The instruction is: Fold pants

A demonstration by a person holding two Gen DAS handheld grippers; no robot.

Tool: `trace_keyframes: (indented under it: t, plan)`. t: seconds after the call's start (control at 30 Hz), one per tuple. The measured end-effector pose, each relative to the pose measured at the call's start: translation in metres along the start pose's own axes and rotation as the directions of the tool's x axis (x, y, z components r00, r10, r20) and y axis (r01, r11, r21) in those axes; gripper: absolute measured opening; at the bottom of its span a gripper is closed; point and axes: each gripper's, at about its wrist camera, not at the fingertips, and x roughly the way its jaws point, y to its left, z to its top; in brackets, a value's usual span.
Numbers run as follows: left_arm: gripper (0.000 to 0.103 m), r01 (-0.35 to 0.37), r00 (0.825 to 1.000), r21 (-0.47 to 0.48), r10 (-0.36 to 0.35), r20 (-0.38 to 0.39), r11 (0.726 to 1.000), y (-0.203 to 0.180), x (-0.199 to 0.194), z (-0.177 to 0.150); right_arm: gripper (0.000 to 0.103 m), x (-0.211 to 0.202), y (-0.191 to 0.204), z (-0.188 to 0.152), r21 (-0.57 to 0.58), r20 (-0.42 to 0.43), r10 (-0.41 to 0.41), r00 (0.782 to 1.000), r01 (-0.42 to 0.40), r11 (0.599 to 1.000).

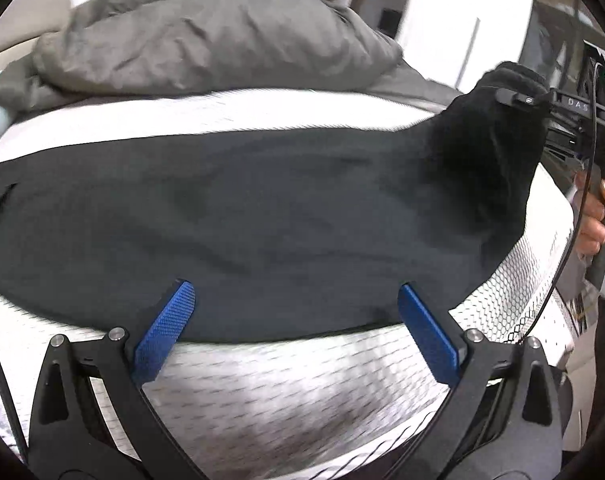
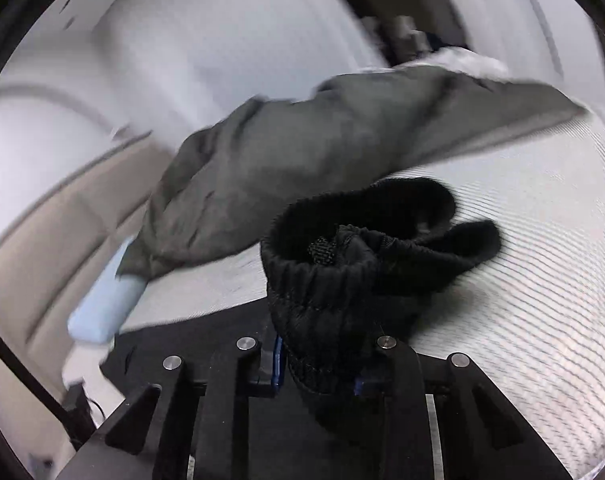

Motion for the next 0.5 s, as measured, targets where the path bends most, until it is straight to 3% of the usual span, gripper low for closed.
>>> trace_keyframes:
  t: [0.17,0.23,0.27,0.3,0.37,0.43,0.5]
  plan:
    - [0.101,-0.105,0.994,-0.086,0.106,0.012,0.991,0.050,-0.034,-0.010,0.024,0.058,0.114,-0.025,-0.206,-0.103,0.097,0.990,-0.116,0.972]
    - [0.101,-0.128,0.991,-0.126,0.131,0.018,0.984,0.067,-0.049,-0.016,0.025,0.081,0.154,-0.054,-0.272,-0.184,0.140,0.973,-0.187,0.944]
    - [0.101,-0.134,0.990,-0.139,0.138,0.021,0.981,0.073,-0.055,-0.017,0.029,0.093,0.169,-0.067,-0.293,-0.241,0.151,0.959,-0.220,0.930]
    - [0.101,-0.145,0.989,-0.154,0.150,0.020,0.977,0.080,-0.062,-0.019,0.040,0.108,0.183,-0.082,-0.321,-0.316,0.151,0.937,-0.255,0.912]
    - [0.101,-0.165,0.985,-0.175,0.172,0.024,0.971,0.092,-0.077,-0.021,0.044,0.126,0.206,-0.115,-0.392,-0.439,0.101,0.893,-0.291,0.873]
    - [0.101,-0.186,0.980,-0.187,0.196,0.037,0.964,0.100,-0.093,-0.023,0.048,0.118,0.216,-0.131,-0.439,-0.460,0.078,0.884,-0.303,0.846]
    - [0.101,-0.188,0.978,-0.195,0.201,0.048,0.963,0.104,-0.107,-0.024,0.064,0.097,0.221,-0.132,-0.468,-0.427,0.092,0.899,-0.307,0.828]
